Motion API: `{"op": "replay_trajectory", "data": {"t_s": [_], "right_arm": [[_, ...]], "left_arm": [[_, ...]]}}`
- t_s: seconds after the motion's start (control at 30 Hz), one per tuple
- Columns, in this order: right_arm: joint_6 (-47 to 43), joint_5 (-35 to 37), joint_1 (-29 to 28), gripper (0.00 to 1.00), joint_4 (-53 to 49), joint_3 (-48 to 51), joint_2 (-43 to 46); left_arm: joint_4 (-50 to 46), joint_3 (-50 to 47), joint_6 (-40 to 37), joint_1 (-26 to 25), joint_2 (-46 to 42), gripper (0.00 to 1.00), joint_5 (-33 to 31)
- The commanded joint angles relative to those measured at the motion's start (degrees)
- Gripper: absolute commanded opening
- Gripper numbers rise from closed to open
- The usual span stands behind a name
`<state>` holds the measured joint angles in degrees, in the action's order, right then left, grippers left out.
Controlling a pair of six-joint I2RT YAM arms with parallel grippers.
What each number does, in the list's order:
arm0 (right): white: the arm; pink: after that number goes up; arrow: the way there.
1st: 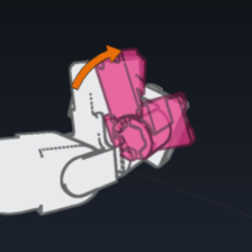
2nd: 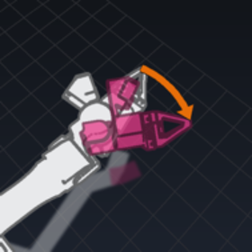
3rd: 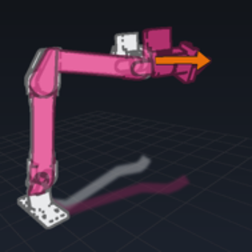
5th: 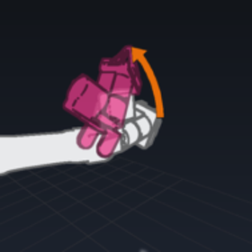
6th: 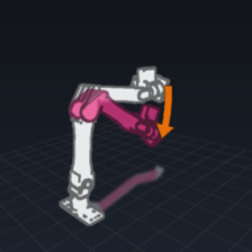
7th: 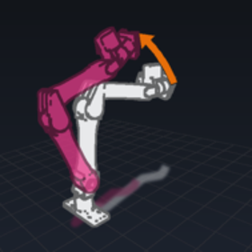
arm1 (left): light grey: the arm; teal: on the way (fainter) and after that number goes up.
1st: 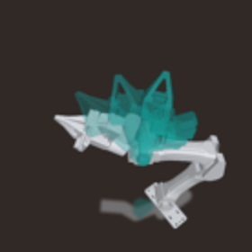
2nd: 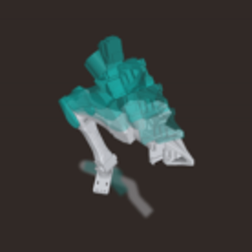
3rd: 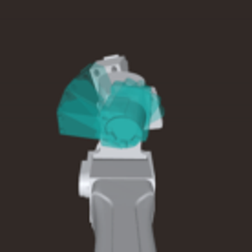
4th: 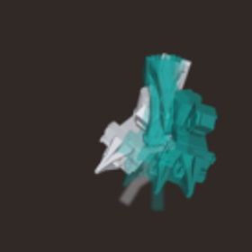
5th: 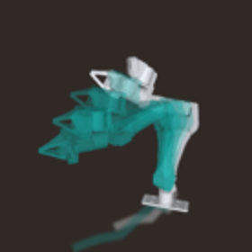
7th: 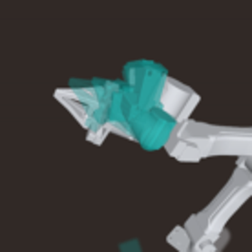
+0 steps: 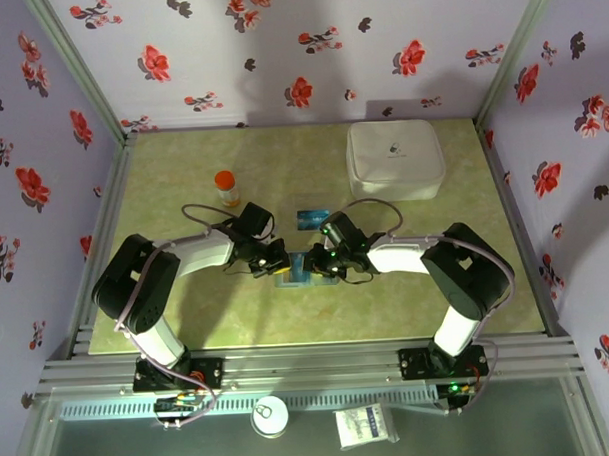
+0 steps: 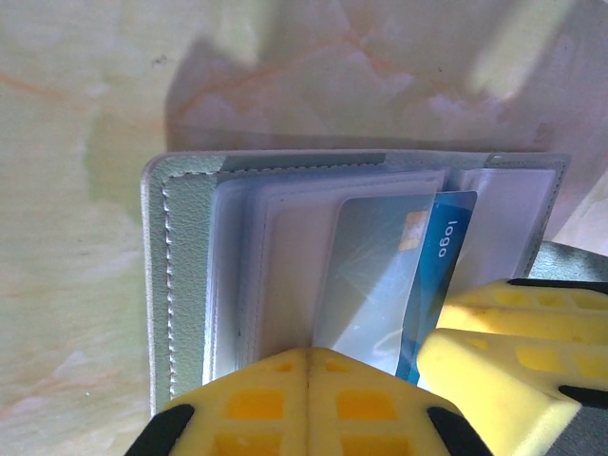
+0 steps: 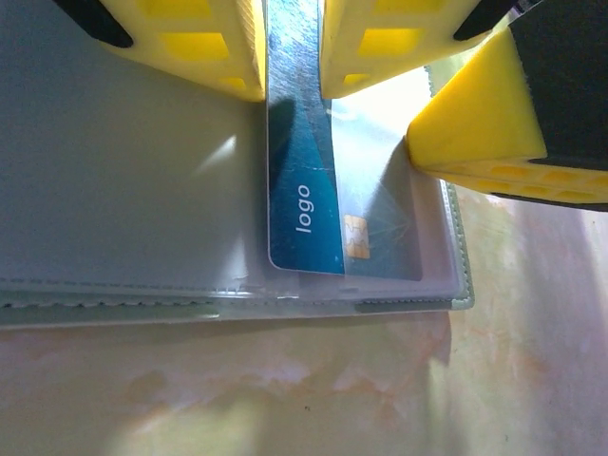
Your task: Take the credit cards out of the card holder
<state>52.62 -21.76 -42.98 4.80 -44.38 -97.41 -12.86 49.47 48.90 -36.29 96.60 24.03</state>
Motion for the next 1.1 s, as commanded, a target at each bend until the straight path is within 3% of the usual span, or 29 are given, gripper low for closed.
{"op": "replay_trajectory", "data": {"t_s": [0.0,0.5,1.07], "right_arm": [[1.6,-1.3,0.4,0.21,2.8,1.2,1.2],[3.6,-2.9,0.6,0.18,8.1,3.3,1.6],[2.0,-0.9,2.1,0.11,4.8,5.4,4.3]], "left_arm": [[-2.6,0.6,-1.4,-0.4,1.6,0.0,-1.1],[-2.7,0.6,-1.3,-0.4,1.4,0.0,-1.0],[-2.7,0.5,-1.4,-0.4,1.3,0.0,-1.1]]}}
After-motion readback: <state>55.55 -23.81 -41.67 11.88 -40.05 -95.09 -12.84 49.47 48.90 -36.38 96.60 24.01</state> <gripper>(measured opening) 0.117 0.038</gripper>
